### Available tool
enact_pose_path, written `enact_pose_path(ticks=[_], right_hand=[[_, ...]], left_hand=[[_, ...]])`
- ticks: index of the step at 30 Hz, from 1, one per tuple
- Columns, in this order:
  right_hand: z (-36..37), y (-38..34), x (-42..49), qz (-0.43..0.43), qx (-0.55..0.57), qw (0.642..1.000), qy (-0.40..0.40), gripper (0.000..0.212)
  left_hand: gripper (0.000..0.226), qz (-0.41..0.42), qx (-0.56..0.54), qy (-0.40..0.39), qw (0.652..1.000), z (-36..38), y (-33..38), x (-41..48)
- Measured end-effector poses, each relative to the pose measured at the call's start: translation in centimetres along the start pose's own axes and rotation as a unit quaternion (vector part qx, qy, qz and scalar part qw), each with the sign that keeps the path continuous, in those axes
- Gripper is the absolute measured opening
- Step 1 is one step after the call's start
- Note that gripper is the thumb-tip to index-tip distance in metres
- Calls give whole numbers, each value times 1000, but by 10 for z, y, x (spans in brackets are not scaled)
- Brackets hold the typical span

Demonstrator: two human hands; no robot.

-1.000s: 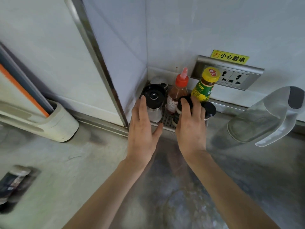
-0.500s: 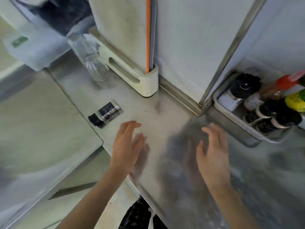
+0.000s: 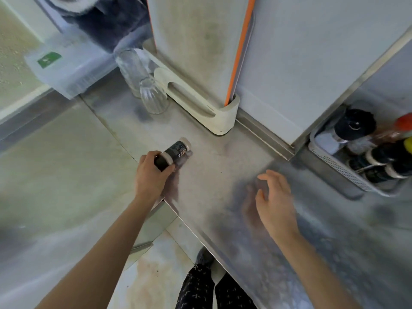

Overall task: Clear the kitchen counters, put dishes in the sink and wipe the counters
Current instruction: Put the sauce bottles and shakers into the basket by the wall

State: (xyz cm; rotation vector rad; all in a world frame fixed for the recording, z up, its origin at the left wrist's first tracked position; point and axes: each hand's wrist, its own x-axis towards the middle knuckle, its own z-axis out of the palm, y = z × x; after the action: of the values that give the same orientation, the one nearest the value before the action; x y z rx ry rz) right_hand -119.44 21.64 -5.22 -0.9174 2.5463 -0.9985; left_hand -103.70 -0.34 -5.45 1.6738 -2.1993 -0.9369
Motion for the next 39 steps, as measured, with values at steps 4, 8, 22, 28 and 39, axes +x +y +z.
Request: enact_pose_path(ticks=[4,8,22,28,39], right_hand=[[-11,-12,2,-49,-13,998,-20,40],[-11,-23,-7,-61,-30,997,-29,54],[-91,42,2,77,89,965,233,30],[-131,86,13,124,22,949,290,56],[-147,141,36,41,-99,939,327,59]], left_hand=[[36,91,29,-104,990,-13,41,-28],[31,136,94,-198,966,-1,94,-66],[41,384,-164,-313,853,94,226,-113],[47,427,-180,-234,855,137,275,-109],[49,547,12,-43,836,195,283,-106]])
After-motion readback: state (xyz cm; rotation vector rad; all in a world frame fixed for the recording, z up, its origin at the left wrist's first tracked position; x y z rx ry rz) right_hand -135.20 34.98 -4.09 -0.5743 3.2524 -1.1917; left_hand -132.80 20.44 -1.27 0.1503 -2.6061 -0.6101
